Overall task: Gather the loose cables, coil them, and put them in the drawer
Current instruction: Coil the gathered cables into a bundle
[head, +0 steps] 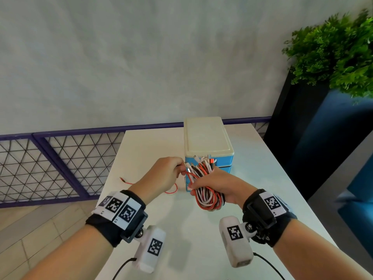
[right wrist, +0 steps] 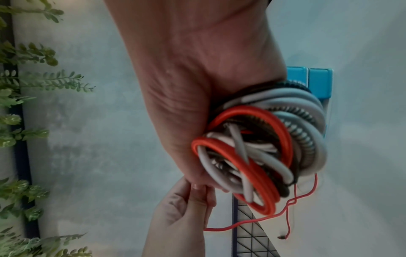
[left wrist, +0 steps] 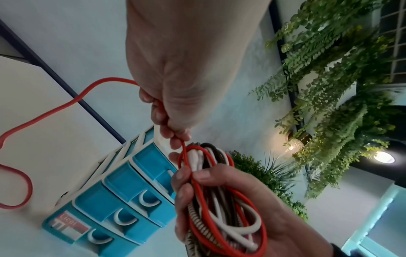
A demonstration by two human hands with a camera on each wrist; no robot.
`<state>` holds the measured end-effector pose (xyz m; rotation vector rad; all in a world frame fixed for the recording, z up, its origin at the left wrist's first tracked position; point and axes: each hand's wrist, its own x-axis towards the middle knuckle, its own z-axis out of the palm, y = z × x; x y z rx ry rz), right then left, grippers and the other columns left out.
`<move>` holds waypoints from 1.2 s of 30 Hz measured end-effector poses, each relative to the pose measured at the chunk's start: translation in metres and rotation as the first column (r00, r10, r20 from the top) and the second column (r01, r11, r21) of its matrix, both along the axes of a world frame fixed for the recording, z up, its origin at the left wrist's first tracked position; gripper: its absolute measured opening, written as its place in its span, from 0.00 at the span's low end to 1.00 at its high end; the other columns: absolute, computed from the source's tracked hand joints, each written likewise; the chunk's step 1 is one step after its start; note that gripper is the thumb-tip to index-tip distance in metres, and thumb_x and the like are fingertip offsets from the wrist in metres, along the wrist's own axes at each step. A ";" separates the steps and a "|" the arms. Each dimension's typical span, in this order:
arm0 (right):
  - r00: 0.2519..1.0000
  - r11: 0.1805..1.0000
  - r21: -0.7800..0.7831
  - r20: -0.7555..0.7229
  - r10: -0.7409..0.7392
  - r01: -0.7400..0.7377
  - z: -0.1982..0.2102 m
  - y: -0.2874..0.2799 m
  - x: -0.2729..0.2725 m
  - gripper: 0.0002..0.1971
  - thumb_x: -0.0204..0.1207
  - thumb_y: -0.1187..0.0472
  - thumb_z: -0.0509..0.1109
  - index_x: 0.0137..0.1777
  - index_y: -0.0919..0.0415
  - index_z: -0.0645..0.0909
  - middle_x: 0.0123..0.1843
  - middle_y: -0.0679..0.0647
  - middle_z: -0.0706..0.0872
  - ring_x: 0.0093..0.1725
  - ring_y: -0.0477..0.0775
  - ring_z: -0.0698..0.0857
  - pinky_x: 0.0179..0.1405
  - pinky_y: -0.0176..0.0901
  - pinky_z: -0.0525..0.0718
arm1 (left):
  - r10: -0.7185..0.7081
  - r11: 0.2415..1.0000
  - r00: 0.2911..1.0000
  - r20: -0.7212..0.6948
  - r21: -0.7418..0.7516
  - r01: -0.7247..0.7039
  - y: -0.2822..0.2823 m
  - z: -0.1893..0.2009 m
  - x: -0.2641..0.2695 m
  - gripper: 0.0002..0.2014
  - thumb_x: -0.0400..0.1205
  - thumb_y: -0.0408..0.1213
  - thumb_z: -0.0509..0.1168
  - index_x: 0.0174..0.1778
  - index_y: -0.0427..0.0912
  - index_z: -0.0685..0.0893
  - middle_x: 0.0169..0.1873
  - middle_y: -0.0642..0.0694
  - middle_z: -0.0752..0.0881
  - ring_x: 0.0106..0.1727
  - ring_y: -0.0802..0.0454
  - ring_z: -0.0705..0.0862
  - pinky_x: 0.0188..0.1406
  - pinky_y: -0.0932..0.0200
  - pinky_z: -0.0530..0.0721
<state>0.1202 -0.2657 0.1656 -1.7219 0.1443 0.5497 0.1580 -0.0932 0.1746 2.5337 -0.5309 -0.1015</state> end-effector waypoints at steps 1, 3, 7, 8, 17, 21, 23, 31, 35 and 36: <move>1.000 1.000 0.009 -0.011 0.007 -0.007 0.000 -0.001 -0.001 0.16 0.69 0.67 0.78 0.57 0.67 0.84 0.43 0.60 0.93 0.42 0.53 0.92 0.46 0.47 0.90 | 0.009 1.000 1.000 0.019 -0.004 -0.009 0.000 -0.002 -0.001 0.12 0.85 0.32 0.56 0.42 0.40 0.84 0.33 0.48 0.82 0.34 0.54 0.77 0.29 0.70 0.70; 0.999 1.000 0.011 -0.031 0.023 -0.023 -0.001 -0.002 -0.002 0.16 0.69 0.66 0.79 0.56 0.66 0.84 0.42 0.59 0.93 0.43 0.54 0.92 0.45 0.47 0.89 | 0.040 0.999 0.997 0.061 -0.016 -0.039 0.001 -0.003 0.000 0.12 0.85 0.32 0.56 0.43 0.40 0.85 0.32 0.49 0.81 0.33 0.53 0.77 0.28 0.70 0.69; 0.997 0.998 -0.016 0.048 -0.064 0.065 -0.008 -0.005 0.000 0.16 0.68 0.66 0.78 0.56 0.63 0.82 0.40 0.57 0.92 0.39 0.52 0.92 0.40 0.43 0.89 | 0.057 0.996 0.998 -0.015 -0.073 -0.058 0.004 0.002 0.004 0.14 0.87 0.34 0.55 0.42 0.39 0.84 0.30 0.52 0.81 0.27 0.61 0.74 0.24 0.74 0.71; 0.989 0.992 -0.018 0.081 -0.120 0.122 -0.010 -0.006 0.002 0.15 0.68 0.66 0.78 0.54 0.62 0.82 0.41 0.58 0.92 0.39 0.52 0.92 0.41 0.45 0.90 | 0.062 0.992 0.992 -0.112 -0.103 -0.073 0.005 0.002 0.004 0.16 0.88 0.35 0.53 0.41 0.40 0.84 0.30 0.51 0.81 0.26 0.61 0.74 0.23 0.74 0.70; 0.904 0.928 0.023 0.217 -0.368 0.372 -0.023 -0.015 0.017 0.14 0.71 0.62 0.75 0.56 0.57 0.80 0.42 0.56 0.92 0.42 0.54 0.92 0.48 0.52 0.90 | -0.229 0.681 0.553 -0.801 -0.538 -0.497 0.003 0.005 -0.016 0.09 0.85 0.31 0.60 0.46 0.40 0.86 0.31 0.50 0.89 0.29 0.58 0.87 0.31 0.66 0.87; 0.900 0.940 0.059 0.273 -0.340 0.337 -0.023 -0.006 0.014 0.13 0.68 0.60 0.76 0.52 0.59 0.82 0.42 0.53 0.90 0.44 0.52 0.90 0.48 0.48 0.89 | -0.260 0.605 0.569 -0.780 -0.591 -0.534 -0.012 0.010 -0.022 0.07 0.81 0.33 0.66 0.43 0.42 0.89 0.32 0.51 0.90 0.27 0.60 0.86 0.26 0.68 0.86; 0.906 0.953 0.071 0.296 -0.302 0.294 -0.022 -0.001 0.012 0.05 0.70 0.63 0.73 0.45 0.57 0.82 0.38 0.52 0.88 0.43 0.52 0.89 0.48 0.47 0.88 | -0.259 0.582 0.583 -0.770 -0.606 -0.542 -0.018 0.012 -0.023 0.07 0.78 0.34 0.69 0.38 0.42 0.91 0.31 0.50 0.90 0.26 0.61 0.84 0.25 0.70 0.85; 0.953 0.880 0.430 0.118 -0.278 0.203 -0.020 -0.001 0.004 0.07 0.75 0.57 0.75 0.48 0.60 0.83 0.38 0.56 0.88 0.41 0.54 0.89 0.44 0.49 0.86 | -0.235 0.559 0.555 -0.798 -0.578 -0.594 -0.022 0.008 -0.026 0.06 0.72 0.37 0.74 0.38 0.38 0.90 0.30 0.48 0.89 0.25 0.60 0.84 0.28 0.70 0.87; 0.974 0.816 0.544 -0.011 -0.228 0.197 -0.018 -0.002 0.001 0.19 0.70 0.48 0.74 0.53 0.62 0.84 0.40 0.59 0.88 0.39 0.56 0.88 0.43 0.47 0.87 | -0.211 0.590 0.559 -0.802 -0.561 -0.581 -0.022 0.010 -0.026 0.06 0.75 0.36 0.73 0.36 0.37 0.90 0.29 0.48 0.89 0.25 0.60 0.85 0.28 0.70 0.87; 0.975 0.785 0.585 -0.054 -0.216 0.206 -0.017 -0.003 0.000 0.17 0.71 0.48 0.72 0.48 0.62 0.86 0.39 0.60 0.87 0.38 0.56 0.88 0.42 0.47 0.86 | -0.209 0.599 0.563 -0.799 -0.560 -0.573 -0.022 0.010 -0.026 0.05 0.75 0.36 0.73 0.37 0.37 0.90 0.29 0.48 0.89 0.26 0.60 0.85 0.28 0.69 0.87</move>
